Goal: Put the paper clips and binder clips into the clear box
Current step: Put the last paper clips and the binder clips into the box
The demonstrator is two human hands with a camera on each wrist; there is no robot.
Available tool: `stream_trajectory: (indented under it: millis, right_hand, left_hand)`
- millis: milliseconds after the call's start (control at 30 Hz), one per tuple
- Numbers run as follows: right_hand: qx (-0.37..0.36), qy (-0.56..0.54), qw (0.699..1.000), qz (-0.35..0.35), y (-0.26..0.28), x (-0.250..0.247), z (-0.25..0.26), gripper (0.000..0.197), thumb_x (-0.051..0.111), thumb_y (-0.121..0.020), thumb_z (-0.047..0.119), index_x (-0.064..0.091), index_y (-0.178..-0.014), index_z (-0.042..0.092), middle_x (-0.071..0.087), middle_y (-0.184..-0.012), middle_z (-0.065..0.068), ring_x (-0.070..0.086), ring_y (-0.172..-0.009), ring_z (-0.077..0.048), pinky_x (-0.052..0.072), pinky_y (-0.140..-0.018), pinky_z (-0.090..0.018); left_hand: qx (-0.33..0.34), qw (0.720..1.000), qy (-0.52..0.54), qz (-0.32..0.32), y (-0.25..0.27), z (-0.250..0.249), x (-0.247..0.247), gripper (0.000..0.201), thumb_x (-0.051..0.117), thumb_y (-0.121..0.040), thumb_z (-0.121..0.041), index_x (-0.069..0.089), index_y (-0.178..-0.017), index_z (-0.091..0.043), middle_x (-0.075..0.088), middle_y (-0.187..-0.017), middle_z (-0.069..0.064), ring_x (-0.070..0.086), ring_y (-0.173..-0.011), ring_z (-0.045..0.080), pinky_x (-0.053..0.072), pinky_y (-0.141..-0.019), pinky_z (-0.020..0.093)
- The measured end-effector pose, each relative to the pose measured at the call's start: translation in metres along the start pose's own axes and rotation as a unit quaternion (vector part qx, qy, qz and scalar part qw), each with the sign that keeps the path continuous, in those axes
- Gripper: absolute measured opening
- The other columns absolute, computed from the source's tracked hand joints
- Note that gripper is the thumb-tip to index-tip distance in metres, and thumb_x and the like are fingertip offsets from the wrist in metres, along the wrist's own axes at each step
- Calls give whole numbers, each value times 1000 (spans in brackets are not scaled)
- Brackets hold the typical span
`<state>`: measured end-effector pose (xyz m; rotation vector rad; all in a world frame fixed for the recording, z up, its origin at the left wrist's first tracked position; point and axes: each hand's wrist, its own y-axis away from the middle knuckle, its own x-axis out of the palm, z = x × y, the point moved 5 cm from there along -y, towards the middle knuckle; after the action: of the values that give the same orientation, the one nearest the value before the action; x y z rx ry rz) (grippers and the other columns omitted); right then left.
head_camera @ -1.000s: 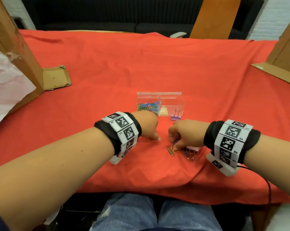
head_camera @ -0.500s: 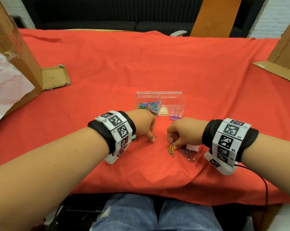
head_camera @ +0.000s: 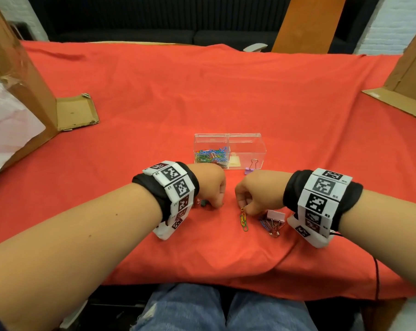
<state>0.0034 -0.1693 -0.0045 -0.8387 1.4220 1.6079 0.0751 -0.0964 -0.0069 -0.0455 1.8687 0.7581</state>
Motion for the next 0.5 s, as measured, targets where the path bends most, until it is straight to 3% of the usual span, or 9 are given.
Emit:
stream_trajectory:
  millis: [133,300,400,500]
  right_hand:
    - [20,-66,994,-83,-5,-30,-9,12,62,-79,13,69,-89,14,68,-68,2,54,-51,-8,42,-55,-19]
    - [32,-155,954,-255,-17,-77,-22,3,67,-82,16,68,-84,19,63,-67,7,55,-45,-5,41,-48,-12]
    - [52,-206,927,-309,-31,-89,-30,12,70,-80,18,63,-74,24,60,-57,11,52,-32,2,36,-35,-4]
    - [65,-219,917,-326,-46,-91,-31,24,71,-80,20,56,-63,29,64,-60,8,49,-27,5,37,-36,-5]
  left_hand:
    - [15,994,14,-103,5,4,-23,3,69,-73,-15,68,-76,-17,60,-63,-6,52,-56,11,41,-56,23]
    - [11,964,47,-262,13,19,-69,9,66,-74,-13,70,-82,-13,63,-73,-3,54,-66,14,37,-54,24]
    - [-19,938,56,-340,11,33,-87,9,65,-76,-14,69,-83,-15,68,-82,0,58,-75,18,43,-67,26]
    - [-50,931,55,-358,5,43,-91,6,67,-75,-16,67,-81,-17,66,-80,-1,64,-85,23,50,-75,33]
